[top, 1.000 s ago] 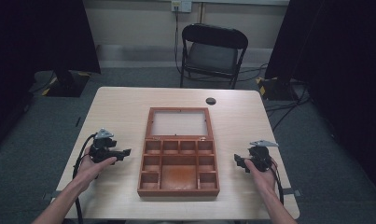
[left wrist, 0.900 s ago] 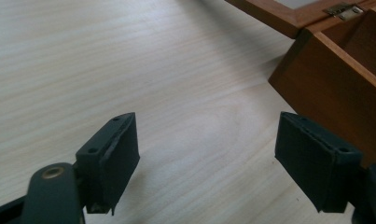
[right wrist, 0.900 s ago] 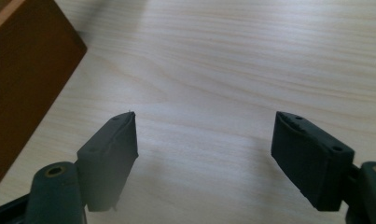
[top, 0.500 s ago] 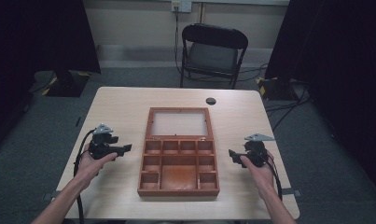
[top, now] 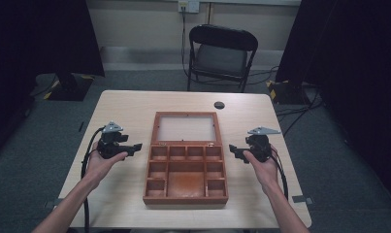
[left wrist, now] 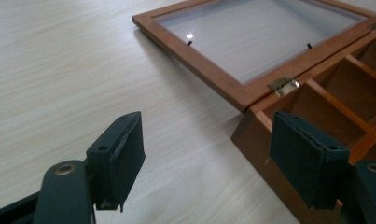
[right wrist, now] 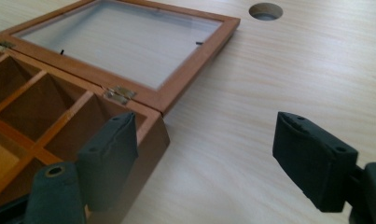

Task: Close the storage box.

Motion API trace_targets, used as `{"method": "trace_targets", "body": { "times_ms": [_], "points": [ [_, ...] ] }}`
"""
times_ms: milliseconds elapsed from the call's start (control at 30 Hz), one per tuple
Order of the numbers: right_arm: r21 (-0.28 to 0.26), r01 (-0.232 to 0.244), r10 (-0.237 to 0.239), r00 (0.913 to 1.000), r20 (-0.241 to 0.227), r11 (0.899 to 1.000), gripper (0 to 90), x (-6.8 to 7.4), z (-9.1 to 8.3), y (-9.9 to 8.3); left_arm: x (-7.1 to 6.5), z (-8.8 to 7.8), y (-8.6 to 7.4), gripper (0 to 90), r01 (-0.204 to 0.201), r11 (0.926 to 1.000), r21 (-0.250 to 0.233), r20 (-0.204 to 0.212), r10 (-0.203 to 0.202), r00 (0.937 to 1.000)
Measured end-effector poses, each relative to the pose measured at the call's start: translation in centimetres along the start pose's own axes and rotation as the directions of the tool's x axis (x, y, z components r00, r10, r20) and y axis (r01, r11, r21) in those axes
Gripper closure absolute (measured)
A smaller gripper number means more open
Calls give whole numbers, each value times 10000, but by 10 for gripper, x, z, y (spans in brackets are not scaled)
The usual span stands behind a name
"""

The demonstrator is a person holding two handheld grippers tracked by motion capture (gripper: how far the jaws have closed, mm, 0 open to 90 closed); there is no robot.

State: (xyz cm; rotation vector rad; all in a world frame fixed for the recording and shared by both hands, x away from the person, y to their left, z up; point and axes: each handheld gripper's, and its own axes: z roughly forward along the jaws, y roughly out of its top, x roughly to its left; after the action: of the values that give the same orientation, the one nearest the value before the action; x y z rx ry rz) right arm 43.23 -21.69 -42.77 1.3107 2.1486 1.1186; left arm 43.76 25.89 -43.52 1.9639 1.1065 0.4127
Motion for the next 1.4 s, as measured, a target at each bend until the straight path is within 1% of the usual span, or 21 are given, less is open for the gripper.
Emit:
{"method": "trace_targets", "body": {
  "times_ms": [133, 200, 267, 433, 500, 533, 567, 633, 667, 767, 800, 833, 867, 933, 1000, 1067, 1133, 1200, 1300, 1367, 1400],
  "points": [
    [11, 73, -73, 9999, -127, 10000, 204, 3, 6, 9, 0, 5, 7, 256, -120, 9999, 67, 78, 119, 9999],
    [46, 111, -110, 9998, -158, 9999, 189, 6, 10, 14, 0, 7, 12, 251, -94, 10000, 31, 94, 93, 9999],
    [117, 164, -160, 9993, -344, 9998, 184, 7, 16, 20, 1, 10, 19, 239, 30, 10000, -51, 150, -29, 9999],
    [183, 271, -265, 9990, -347, 9995, 184, 8, 23, 25, 2, 13, 28, 236, 42, 9999, -116, 141, -40, 9999],
    [245, 270, -261, 9990, -352, 9993, 184, 8, 28, 27, 2, 17, 33, 237, 16, 10000, -60, 153, -15, 9999],
    [277, 240, -230, 9991, -358, 9993, 181, 8, 34, 29, 3, 23, 36, 237, 101, 9999, -33, 192, -101, 9998],
    [277, 240, -230, 9991, -358, 9993, 181, 8, 34, 29, 3, 23, 36, 237, 101, 9999, -33, 192, -101, 9998],
    [382, 164, -146, 9989, -450, 9991, 175, 6, 45, 33, 4, 35, 38, 237, 500, 9987, 64, 355, -502, 9981],
    [417, 111, -91, 9989, -470, 9991, 176, 6, 49, 34, 5, 39, 38, 237, 560, 9984, 120, 419, -565, 9975],
    [490, 62, -38, 9988, -492, 9988, 175, 5, 57, 36, 3, 47, 37, 237, 609, 9979, 202, 409, -617, 9973],
    [552, 32, -1, 9984, -565, 9985, 174, 4, 64, 37, 4, 54, 36, 237, 616, 9974, 384, 400, -631, 9972],
    [552, 32, -1, 9984, -565, 9985, 174, 4, 64, 37, 4, 54, 36, 237, 616, 9974, 384, 400, -631, 9972],
    [616, 1, 34, 9984, -561, 9981, 172, 4, 72, 40, 4, 63, 33, 235, 595, 9963, 625, 429, -623, 9971],
    [678, 22, 14, 9986, -534, 9977, 171, 4, 75, 41, 5, 68, 32, 232, 658, 9953, 711, 403, -688, 9968],
    [669, -98, 142, 9977, -663, 9977, 171, 3, 82, 42, 7, 73, 30, 229, 921, 9932, 719, 545, -961, 9939],
    [663, -232, 277, 9973, -675, 9975, 172, 3, 88, 42, 7, 77, 29, 228, 927, 9927, 777, 508, -968, 9940],
    [814, -270, 326, 9971, -684, 9963, 170, 3, 95, 41, 8, 82, 29, 228, 1092, 9901, 882, 417, -1132, 9927],
    [897, -471, 543, 9954, -792, 9949, 170, 3, 103, 39, 8, 87, 29, 237, 1317, 9854, 1082, 619, -1389, 9884],
    [971, -615, 700, 9938, -861, 9934, 169, 2, 106, 39, 8, 89, 29, 261, 1363, 9843, 1124, 719, -1449, 9868],
    [1302, -672, 788, 9931, -864, 9892, 149, 2, 111, 37, 9, 90, 30, 265, 1415, 9828, 1185, 760, -1511, 9856],
    [1302, -672, 788, 9931, -864, 9892, 149, 2, 111, 37, 9, 90, 30, 265, 1415, 9828, 1185, 760, -1511, 9856]
  ]
}}
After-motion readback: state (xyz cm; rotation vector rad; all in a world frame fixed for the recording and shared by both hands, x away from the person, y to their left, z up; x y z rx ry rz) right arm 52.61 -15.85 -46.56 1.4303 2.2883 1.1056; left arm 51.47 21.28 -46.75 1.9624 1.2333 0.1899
